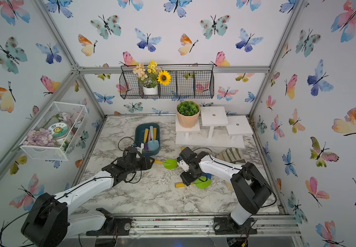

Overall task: Put the shovel into the storage box
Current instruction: Pick up the shovel from the center of the board.

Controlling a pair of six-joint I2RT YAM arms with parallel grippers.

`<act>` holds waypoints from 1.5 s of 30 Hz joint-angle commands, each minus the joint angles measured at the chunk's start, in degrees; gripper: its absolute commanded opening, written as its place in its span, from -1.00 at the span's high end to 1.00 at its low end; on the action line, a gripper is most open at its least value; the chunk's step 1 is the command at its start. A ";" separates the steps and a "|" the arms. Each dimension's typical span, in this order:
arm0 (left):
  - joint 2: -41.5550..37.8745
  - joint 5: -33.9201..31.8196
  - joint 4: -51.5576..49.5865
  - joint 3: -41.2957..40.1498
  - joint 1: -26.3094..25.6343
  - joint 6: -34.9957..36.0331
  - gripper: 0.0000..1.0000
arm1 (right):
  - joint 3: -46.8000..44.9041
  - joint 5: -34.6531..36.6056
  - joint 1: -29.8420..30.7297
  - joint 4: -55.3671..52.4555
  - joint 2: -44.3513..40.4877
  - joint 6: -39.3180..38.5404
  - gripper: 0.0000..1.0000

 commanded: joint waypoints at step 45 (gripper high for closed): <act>-2.32 -0.67 -1.23 -0.39 2.63 -0.01 -0.10 | 7.42 5.90 7.78 4.49 9.78 -1.38 0.11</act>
